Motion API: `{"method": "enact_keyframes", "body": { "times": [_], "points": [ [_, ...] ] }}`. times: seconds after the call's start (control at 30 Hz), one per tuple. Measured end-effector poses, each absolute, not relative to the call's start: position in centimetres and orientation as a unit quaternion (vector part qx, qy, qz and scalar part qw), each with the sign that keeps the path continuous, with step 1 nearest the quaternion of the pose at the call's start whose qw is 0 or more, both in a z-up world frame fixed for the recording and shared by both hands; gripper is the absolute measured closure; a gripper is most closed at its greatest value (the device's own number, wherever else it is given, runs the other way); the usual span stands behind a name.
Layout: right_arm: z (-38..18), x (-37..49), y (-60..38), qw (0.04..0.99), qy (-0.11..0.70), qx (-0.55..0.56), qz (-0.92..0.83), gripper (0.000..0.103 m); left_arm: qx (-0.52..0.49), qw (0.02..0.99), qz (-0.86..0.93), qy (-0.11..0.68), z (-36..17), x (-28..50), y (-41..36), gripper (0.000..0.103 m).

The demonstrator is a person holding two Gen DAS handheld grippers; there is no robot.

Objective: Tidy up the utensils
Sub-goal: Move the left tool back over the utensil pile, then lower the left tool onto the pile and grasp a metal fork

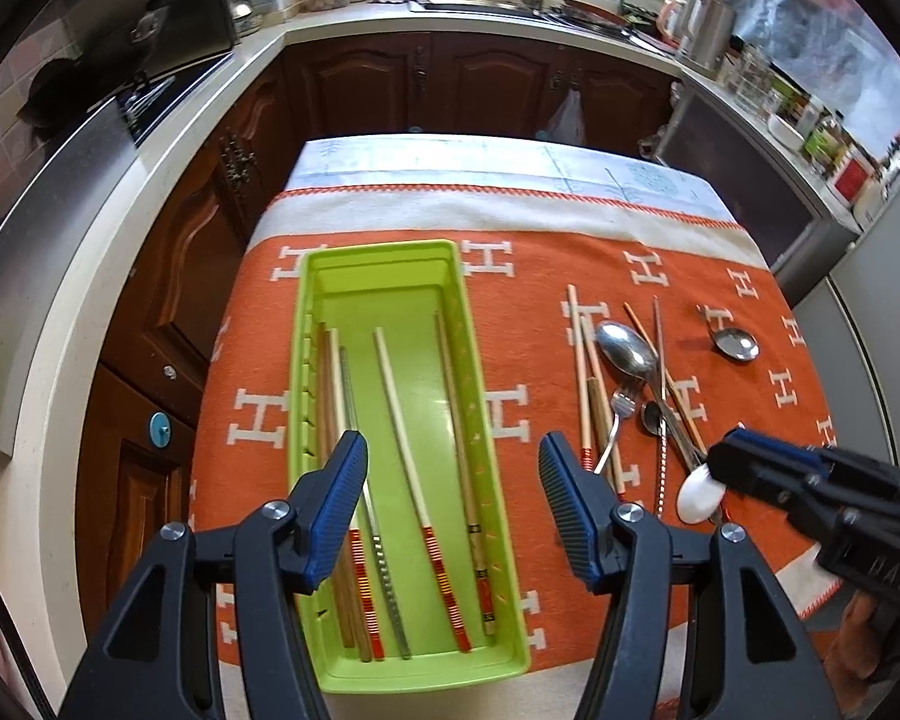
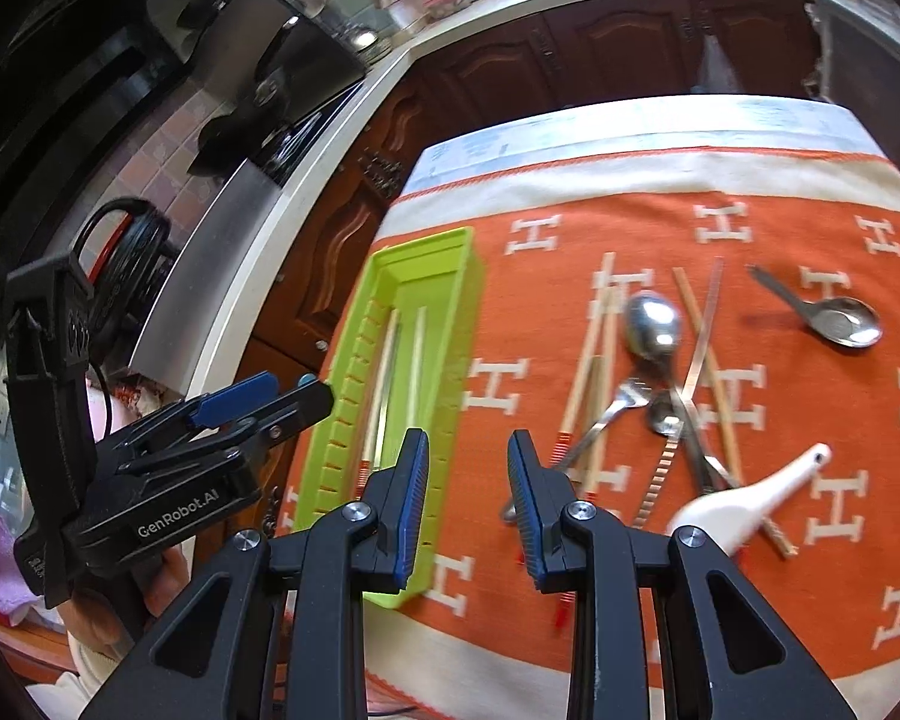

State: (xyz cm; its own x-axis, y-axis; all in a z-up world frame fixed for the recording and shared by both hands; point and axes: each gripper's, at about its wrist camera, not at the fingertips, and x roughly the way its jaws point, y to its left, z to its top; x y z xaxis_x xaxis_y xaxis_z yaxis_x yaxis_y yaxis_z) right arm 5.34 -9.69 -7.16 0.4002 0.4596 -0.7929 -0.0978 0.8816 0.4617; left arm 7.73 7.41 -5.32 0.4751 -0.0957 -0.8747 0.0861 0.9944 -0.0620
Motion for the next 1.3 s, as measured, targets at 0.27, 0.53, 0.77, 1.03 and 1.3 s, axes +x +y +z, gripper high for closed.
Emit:
{"method": "enact_keyframes", "body": {
  "times": [0.27, 0.53, 0.77, 1.03, 1.3],
  "points": [
    [-8.1, 4.7, -15.7, 0.823, 0.515, 0.204, 0.121, 0.075, 0.032, 0.847, -0.085, 0.525, -6.9, 8.1, 3.3, 0.045],
    [-10.4, 4.2, -18.8, 0.820, 0.521, 0.220, 0.092, 0.075, 0.075, 0.833, -0.155, 0.526, -9.8, 9.0, -1.6, 0.045],
    [-13.7, 3.9, -20.4, 0.805, 0.537, 0.239, 0.082, 0.075, 0.115, 0.813, -0.173, 0.544, -13.7, 10.5, -4.0, 0.058],
    [-16.9, 4.3, -21.6, 0.792, 0.548, 0.257, 0.079, 0.075, 0.102, 0.796, -0.183, 0.568, -15.2, 11.8, -3.2, 0.064],
    [-18.7, 4.6, -21.4, 0.785, 0.555, 0.263, 0.084, 0.075, 0.114, 0.781, -0.192, 0.583, -16.4, 11.8, -4.1, 0.083]
  ]
}}
